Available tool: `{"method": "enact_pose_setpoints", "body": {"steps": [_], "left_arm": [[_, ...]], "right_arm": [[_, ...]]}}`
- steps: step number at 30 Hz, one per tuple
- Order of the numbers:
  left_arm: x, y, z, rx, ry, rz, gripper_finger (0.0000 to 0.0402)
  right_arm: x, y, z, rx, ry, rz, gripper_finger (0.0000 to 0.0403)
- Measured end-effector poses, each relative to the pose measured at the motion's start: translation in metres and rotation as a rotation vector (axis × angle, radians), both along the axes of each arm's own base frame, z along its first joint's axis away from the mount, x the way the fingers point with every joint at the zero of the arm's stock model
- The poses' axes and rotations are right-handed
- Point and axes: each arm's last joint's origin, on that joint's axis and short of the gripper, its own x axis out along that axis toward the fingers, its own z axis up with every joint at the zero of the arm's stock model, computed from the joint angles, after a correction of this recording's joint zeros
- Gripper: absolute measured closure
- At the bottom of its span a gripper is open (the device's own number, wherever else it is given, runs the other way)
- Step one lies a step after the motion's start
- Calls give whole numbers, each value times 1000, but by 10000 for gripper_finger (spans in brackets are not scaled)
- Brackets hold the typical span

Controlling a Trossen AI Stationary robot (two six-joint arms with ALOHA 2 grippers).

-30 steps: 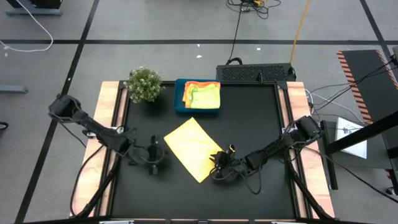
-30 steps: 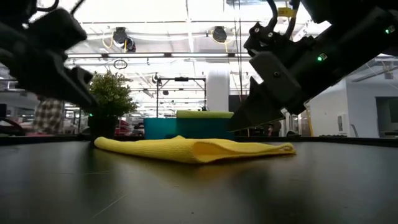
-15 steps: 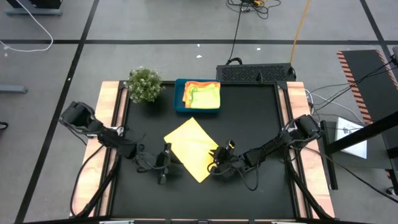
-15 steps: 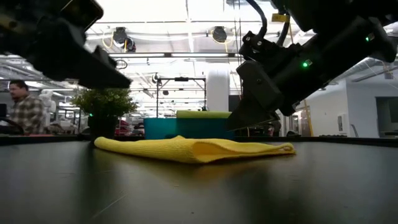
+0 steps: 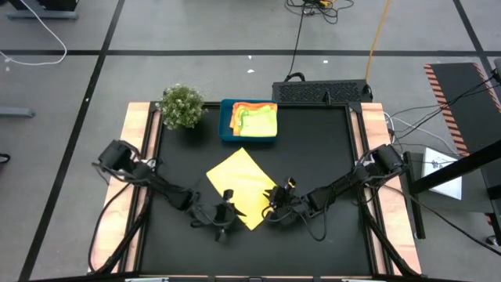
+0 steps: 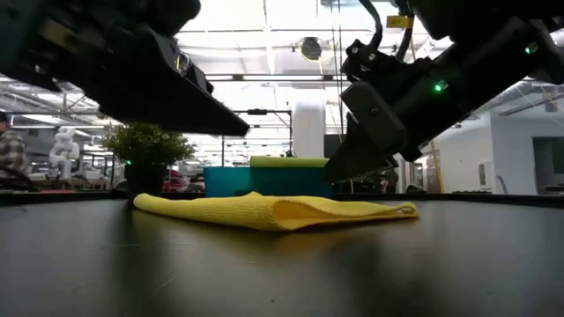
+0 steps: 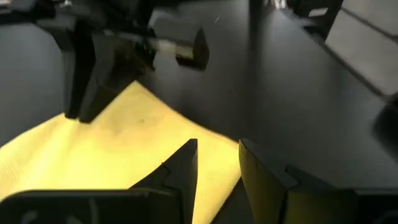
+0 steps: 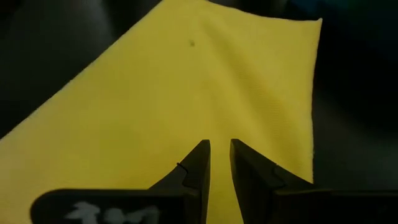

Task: Fold microfiber towels
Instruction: Fold the yellow microfiber towel

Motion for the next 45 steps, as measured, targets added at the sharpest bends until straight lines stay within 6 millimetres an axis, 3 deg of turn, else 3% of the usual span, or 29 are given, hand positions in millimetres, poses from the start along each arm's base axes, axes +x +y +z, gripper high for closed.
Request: {"method": "enact_pose_setpoints", "body": {"steps": [12,19,24,29,35,40,45], "left_arm": [[25,7,-28,-11,96,33,282],[25,6,-39,3,233,-2,282],[15,2,-40,12,351,-69,282],[-5,-8,-28,60,456,-132,282],[-43,-13,4,180,563,-156,282],[-66,-17,35,238,505,-132,282],[-77,-29,43,226,464,-202,282]], "right_arm": [[0,0,3,-2,-6,1,351],[0,0,3,-2,-6,2,351],[0,0,3,-1,-6,3,351],[-1,4,3,2,-8,17,351],[0,15,6,62,-24,146,351],[5,25,14,79,-74,294,351],[9,31,22,88,-134,446,345]]}}
